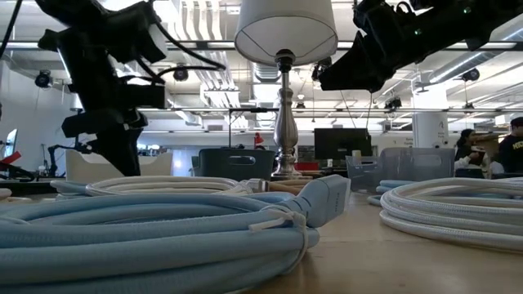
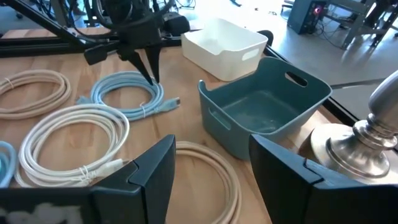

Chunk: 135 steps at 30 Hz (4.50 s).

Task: Pick & Place USB Port
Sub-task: Put the top left blue charger cable into the white bin, then put the right blue charger cable into the white bin

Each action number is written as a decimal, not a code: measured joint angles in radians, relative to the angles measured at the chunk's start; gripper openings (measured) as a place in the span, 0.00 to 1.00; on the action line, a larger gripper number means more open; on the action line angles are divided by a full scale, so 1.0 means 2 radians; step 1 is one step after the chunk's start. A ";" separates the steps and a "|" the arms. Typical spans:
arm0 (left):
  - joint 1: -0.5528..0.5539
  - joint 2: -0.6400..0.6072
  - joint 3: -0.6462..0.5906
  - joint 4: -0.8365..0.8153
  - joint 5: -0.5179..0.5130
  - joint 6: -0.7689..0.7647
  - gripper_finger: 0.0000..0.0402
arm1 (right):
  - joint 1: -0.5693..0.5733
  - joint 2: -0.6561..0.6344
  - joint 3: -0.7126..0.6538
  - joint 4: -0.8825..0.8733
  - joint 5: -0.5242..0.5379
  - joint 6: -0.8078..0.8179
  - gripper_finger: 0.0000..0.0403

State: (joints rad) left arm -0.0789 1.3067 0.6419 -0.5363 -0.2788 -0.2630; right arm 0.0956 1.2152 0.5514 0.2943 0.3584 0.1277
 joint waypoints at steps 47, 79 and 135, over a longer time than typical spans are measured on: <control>0.023 -0.019 0.176 -0.305 -0.311 -0.103 0.11 | 0.000 0.000 -0.015 0.000 0.000 0.015 0.50; 0.309 -0.018 0.012 0.030 -0.372 0.323 0.11 | 0.000 0.000 -0.025 0.057 0.004 0.005 0.50; 0.175 -0.018 0.103 0.135 0.132 0.118 0.51 | 0.084 0.111 0.022 -0.195 -0.060 0.505 0.50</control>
State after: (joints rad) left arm 0.2718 1.2709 0.8476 -0.2654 -0.0154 -0.0280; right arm 0.2646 1.4373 0.5947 -0.0965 0.2375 1.1381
